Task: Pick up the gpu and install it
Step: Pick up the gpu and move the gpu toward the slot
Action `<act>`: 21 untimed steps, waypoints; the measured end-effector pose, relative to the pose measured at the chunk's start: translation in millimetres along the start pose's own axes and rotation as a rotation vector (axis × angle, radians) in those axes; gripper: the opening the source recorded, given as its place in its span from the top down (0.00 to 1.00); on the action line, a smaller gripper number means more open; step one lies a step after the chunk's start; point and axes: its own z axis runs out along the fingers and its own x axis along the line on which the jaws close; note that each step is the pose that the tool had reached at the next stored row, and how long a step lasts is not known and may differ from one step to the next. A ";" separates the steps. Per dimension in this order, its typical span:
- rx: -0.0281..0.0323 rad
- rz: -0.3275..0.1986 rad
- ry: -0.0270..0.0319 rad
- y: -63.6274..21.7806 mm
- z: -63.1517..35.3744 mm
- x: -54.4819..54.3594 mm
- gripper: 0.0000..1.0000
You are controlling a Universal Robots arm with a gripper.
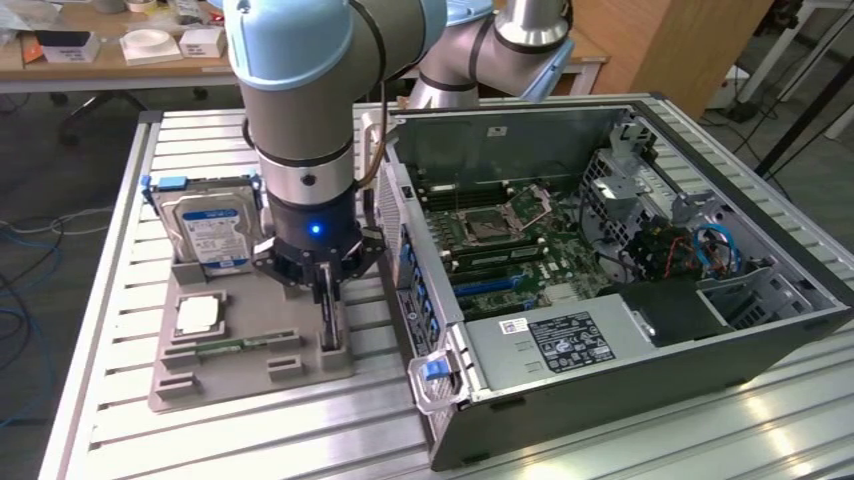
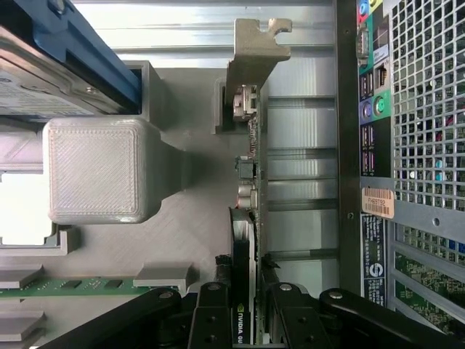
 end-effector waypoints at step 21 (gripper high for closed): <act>0.0004 0.000 0.0051 2.8 -64.5 -1.5 0.74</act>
